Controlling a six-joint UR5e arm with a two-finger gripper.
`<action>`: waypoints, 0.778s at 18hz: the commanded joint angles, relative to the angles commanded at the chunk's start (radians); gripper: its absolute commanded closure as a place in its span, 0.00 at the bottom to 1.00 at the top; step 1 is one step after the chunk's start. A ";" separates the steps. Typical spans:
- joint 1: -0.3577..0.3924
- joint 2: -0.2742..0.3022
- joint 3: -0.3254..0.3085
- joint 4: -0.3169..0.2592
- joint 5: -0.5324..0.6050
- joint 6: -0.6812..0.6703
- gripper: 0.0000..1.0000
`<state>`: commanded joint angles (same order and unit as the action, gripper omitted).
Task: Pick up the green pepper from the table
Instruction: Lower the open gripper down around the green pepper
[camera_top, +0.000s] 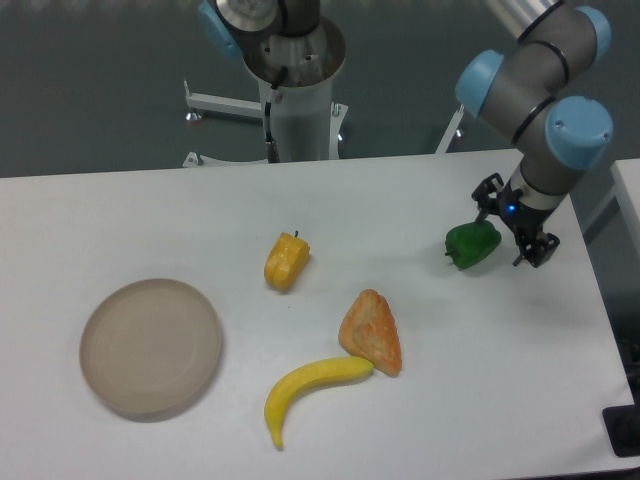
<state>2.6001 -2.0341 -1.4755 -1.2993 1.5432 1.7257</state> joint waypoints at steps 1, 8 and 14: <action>0.003 0.000 -0.006 0.006 0.002 0.018 0.01; 0.020 0.012 -0.051 0.043 -0.008 0.038 0.01; 0.034 0.011 -0.089 0.098 -0.055 0.054 0.01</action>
<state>2.6338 -2.0233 -1.5646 -1.2011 1.4880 1.7794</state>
